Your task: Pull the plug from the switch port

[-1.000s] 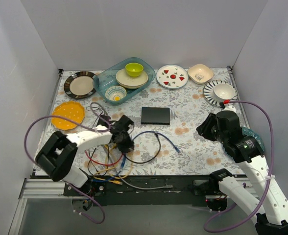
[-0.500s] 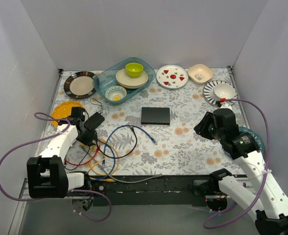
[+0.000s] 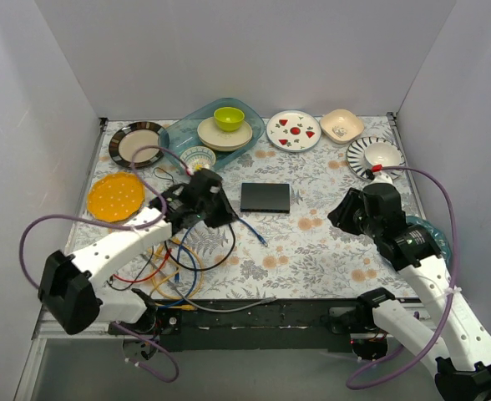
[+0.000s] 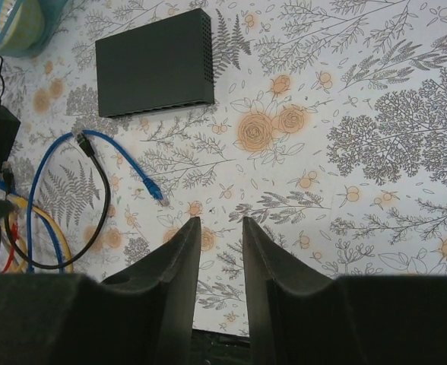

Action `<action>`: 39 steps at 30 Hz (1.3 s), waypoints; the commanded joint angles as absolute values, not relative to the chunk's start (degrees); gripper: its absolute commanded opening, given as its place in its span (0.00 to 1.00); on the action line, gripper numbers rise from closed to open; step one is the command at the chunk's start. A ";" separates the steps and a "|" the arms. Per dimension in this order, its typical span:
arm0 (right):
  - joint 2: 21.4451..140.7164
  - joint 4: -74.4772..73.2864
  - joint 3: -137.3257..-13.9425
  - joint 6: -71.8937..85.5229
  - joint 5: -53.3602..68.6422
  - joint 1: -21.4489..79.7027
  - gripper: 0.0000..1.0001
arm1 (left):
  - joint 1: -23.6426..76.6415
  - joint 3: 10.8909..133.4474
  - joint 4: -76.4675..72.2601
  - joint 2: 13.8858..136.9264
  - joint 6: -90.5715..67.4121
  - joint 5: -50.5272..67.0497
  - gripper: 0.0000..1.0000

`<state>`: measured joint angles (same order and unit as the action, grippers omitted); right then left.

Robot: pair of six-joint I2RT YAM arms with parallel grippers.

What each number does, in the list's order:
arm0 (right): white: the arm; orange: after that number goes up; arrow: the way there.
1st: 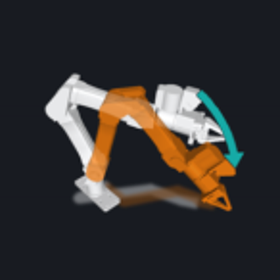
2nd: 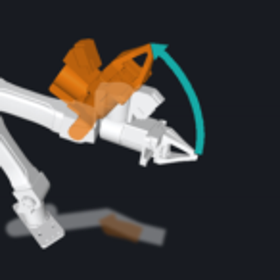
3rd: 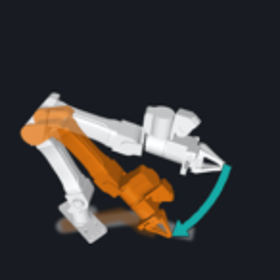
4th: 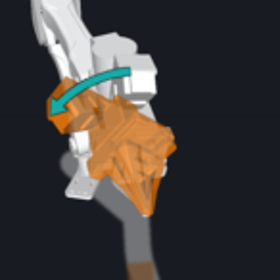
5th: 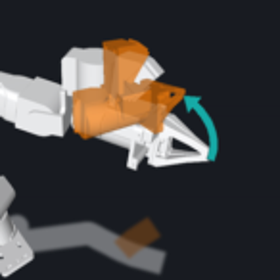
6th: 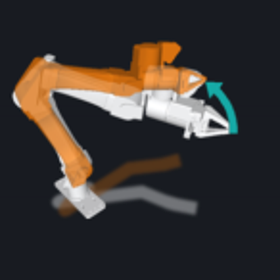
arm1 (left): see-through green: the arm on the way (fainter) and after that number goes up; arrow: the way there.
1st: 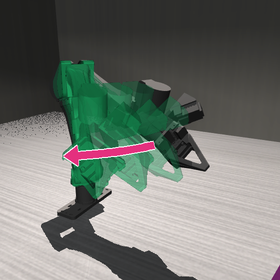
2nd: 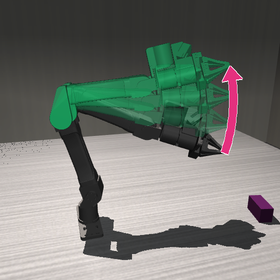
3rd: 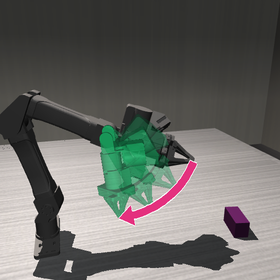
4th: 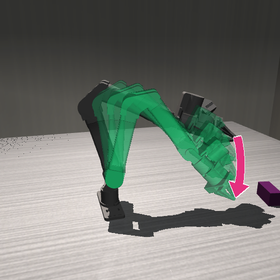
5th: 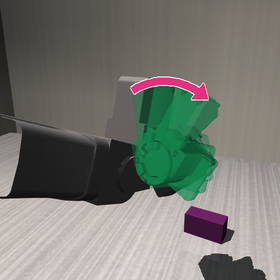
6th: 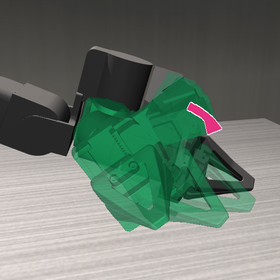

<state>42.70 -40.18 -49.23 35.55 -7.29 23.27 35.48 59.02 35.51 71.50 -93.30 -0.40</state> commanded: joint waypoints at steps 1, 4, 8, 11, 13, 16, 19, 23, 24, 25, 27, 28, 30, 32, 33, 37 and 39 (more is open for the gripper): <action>43.33 -37.00 -48.25 34.54 -6.68 23.03 0.36 | 48.23 55.64 35.69 77.33 -95.36 -6.32 0.16; 43.77 -36.13 -47.38 34.80 -6.15 23.03 0.36 | 53.78 55.98 38.93 83.48 -96.41 -9.40 0.14; 44.65 -35.16 -46.76 35.42 -5.19 23.03 0.36 | 55.46 54.50 42.36 89.29 -97.99 -9.68 0.11; 45.09 -34.98 -46.76 35.51 -5.36 23.03 0.36 | 55.11 51.95 44.02 90.88 -100.19 -10.89 0.10; 45.26 -34.72 -46.85 35.42 -5.54 23.03 0.36 | 53.80 49.58 45.35 91.84 -102.83 -11.42 0.11; 45.35 -34.63 -46.50 35.25 -5.98 23.03 0.36 | 48.36 44.15 45.79 92.98 -103.45 -8.63 0.14; 45.53 -34.28 -46.06 35.07 -6.50 23.03 0.36 | 38.62 39.83 45.52 94.04 -104.58 -5.80 0.07; 45.44 -34.19 -45.09 34.81 -7.38 23.03 0.36 | 29.29 34.91 47.20 89.76 -106.61 -4.93 0.03; 45.44 -34.10 -45.00 34.80 -7.38 23.03 0.36 | 27.01 33.85 47.11 87.82 -106.96 -4.40 0.03; 45.35 -34.19 -44.91 34.80 -7.30 22.94 0.36 | 22.20 32.71 46.94 85.98 -106.88 -3.70 0.04; 45.35 -34.10 -44.56 34.80 -7.29 23.03 0.36 | 17.95 30.15 46.32 80.28 -106.96 -2.02 0.05; 45.35 -34.10 -44.56 34.72 -7.38 23.03 0.36 | 14.45 30.32 47.19 78.77 -106.88 -1.76 0.06; 45.53 -34.01 -44.38 34.72 -7.30 23.03 0.36 | 10.31 30.85 48.60 74.38 -107.49 -1.41 0.06; 45.79 -34.01 -44.38 34.72 -7.03 23.12 0.36 | 4.24 31.55 49.92 71.21 -106.18 -1.67 0.06; 46.05 -33.93 -44.38 34.72 -6.94 23.12 0.36 | 2.83 33.55 50.27 69.89 -105.39 -2.80 0.06; 46.67 -33.49 -45.61 34.28 -6.50 23.12 0.36 | 2.02 43.83 48.61 63.90 -98.19 -1.68 0.06; 47.54 -32.53 -46.23 34.10 -5.80 23.12 0.36 | 3.16 47.53 47.29 64.42 -95.90 -1.06 0.05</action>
